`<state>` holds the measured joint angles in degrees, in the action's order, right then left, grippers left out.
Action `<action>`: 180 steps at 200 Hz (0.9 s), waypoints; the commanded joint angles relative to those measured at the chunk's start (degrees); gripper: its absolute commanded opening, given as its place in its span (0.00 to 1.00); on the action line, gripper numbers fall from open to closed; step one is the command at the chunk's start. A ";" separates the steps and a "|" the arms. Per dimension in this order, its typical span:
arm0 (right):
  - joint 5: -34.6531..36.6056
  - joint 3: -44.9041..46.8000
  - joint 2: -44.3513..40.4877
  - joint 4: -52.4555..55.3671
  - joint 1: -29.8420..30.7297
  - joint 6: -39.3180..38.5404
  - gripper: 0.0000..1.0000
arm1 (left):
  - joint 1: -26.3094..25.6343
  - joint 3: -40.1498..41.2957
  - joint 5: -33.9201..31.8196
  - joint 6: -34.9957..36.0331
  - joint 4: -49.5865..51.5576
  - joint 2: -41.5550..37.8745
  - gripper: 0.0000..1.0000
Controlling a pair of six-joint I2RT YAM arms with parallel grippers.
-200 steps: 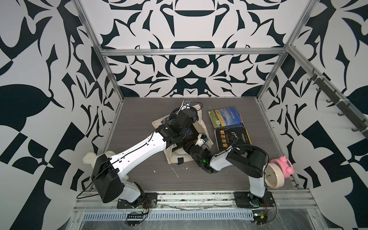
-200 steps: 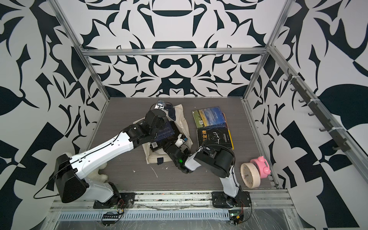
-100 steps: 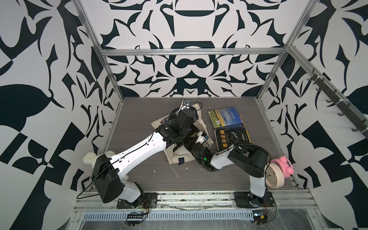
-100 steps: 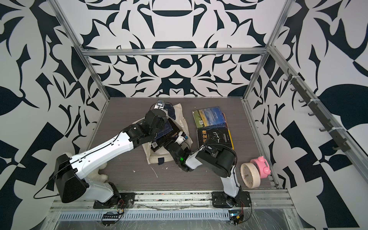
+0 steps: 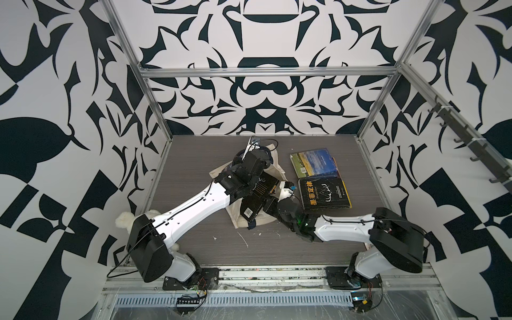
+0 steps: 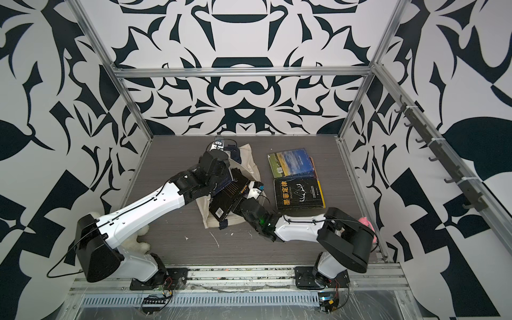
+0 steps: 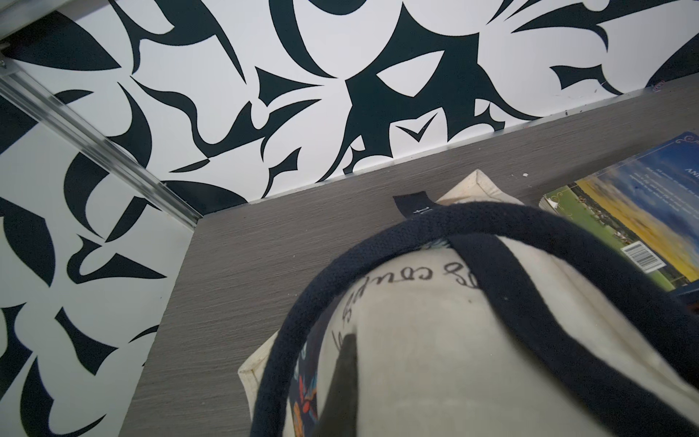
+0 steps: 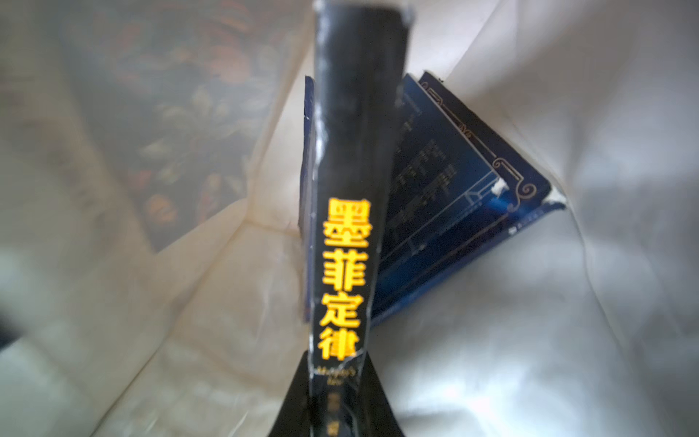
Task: Take out the books from the canvas bag
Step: Pick up the book from the canvas bag.
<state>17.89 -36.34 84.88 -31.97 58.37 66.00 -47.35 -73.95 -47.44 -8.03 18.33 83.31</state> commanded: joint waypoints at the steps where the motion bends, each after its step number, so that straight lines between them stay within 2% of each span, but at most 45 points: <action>1: -3.43 -0.10 -4.69 1.27 0.30 -7.41 0.00 | 0.85 -2.24 -2.01 -1.82 -1.40 -1.26 0.00; 28: -8.60 -1.60 -7.83 6.89 0.25 -12.81 0.00 | 1.51 -2.99 -2.20 -2.55 -0.10 -0.36 0.00; 72: -11.41 -0.19 -16.55 11.23 0.25 -19.04 0.00 | 2.86 -3.52 -1.93 -3.74 1.13 -0.34 0.00; 131: -18.65 0.56 -27.05 16.06 0.25 -26.57 0.00 | 4.28 -4.61 -1.48 -5.17 2.95 0.80 0.00; 159: -14.77 0.78 -34.43 20.38 0.25 -27.97 0.00 | 5.07 -4.59 -1.34 -5.58 3.22 0.53 0.00; 180: -8.02 0.74 -40.97 23.99 0.17 -28.64 0.00 | 5.30 -4.62 -1.35 -5.69 3.34 0.46 0.00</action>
<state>2.55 -34.09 51.46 -6.52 58.54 40.23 -42.83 -76.42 -47.53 -12.43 22.24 84.53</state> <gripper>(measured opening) 0.171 0.051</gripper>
